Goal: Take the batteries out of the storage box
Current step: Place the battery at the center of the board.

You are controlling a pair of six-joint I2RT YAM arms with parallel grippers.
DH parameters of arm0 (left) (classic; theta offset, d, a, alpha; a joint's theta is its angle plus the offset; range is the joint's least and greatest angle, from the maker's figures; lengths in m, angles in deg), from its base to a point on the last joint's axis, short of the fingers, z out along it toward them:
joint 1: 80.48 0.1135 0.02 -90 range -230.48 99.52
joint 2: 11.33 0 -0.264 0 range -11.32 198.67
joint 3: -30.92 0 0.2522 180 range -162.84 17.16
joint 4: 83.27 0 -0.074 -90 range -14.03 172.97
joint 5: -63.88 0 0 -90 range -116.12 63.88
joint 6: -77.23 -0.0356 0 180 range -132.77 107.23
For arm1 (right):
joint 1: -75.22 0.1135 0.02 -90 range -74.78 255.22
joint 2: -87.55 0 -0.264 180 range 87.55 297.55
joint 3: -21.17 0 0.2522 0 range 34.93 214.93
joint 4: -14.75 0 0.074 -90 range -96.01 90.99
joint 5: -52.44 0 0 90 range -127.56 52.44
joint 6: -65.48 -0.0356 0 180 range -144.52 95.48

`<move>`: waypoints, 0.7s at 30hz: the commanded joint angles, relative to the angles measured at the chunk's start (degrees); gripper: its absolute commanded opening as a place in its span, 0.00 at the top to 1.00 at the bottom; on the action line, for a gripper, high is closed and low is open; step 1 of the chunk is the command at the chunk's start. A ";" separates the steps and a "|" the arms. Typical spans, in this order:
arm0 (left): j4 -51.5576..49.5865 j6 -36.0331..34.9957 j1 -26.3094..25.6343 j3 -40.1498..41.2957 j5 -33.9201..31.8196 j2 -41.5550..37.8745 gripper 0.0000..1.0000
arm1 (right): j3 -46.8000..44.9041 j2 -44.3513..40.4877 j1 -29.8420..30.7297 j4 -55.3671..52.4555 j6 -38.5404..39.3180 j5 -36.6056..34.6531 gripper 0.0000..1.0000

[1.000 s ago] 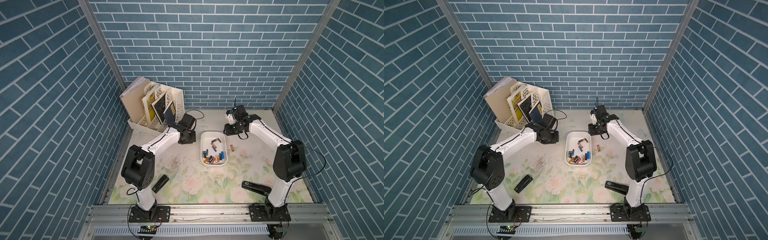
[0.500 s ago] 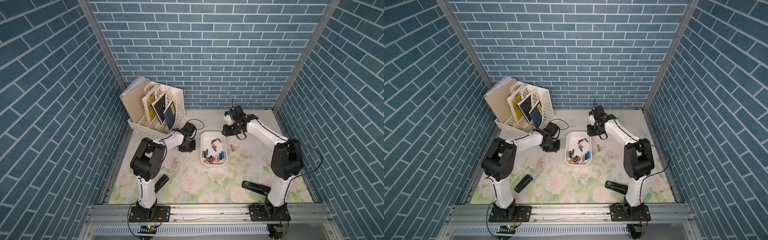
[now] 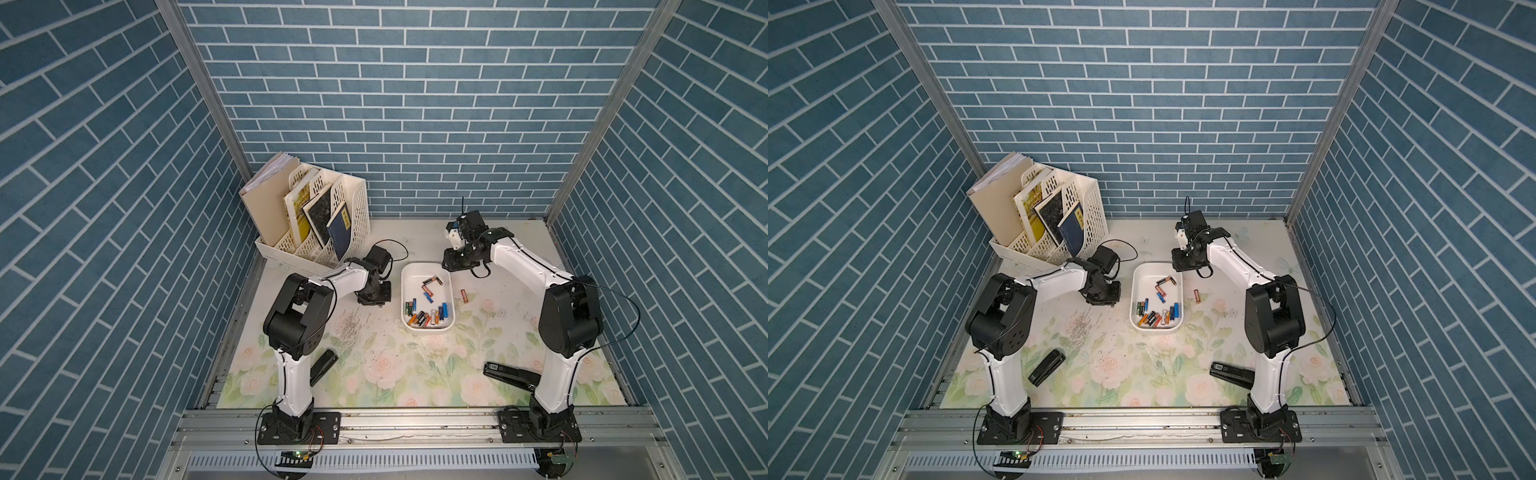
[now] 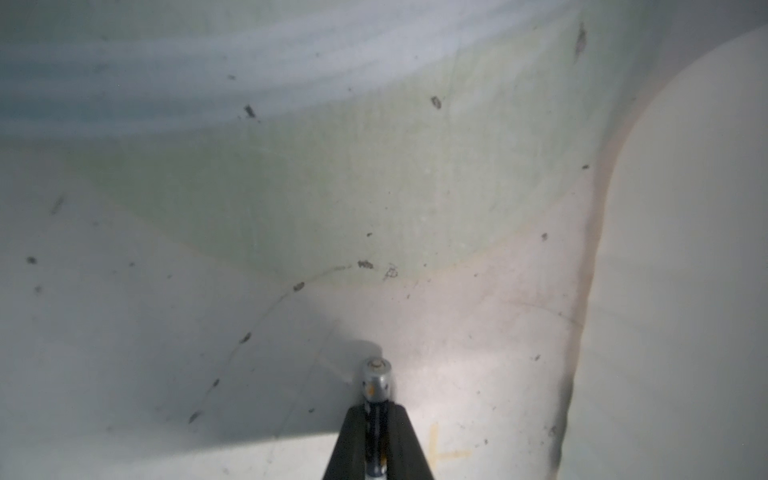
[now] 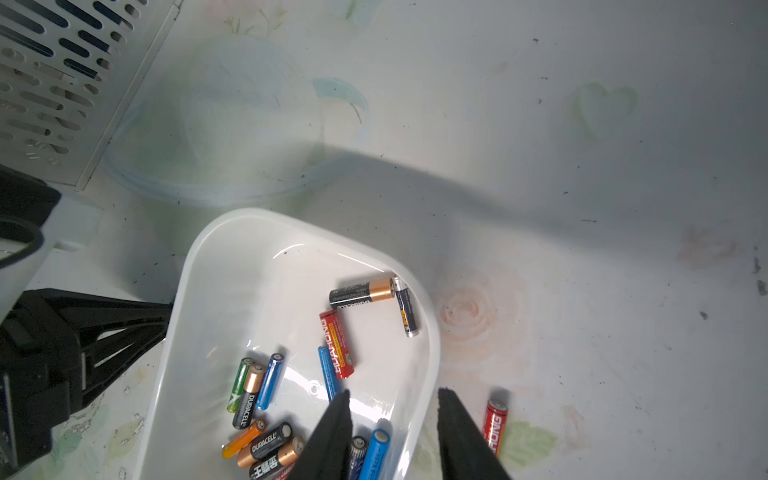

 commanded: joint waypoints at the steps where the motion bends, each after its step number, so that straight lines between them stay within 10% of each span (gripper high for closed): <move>1: 0.05 -0.52 0.33 -0.21 0.63 1.13 0.87 | 1.16 1.05 0.39 -1.82 -1.14 -0.20 0.62; 21: -0.49 -0.46 0.28 0.05 0.71 0.96 0.79 | 1.18 1.14 0.39 -1.91 -0.88 -0.25 0.62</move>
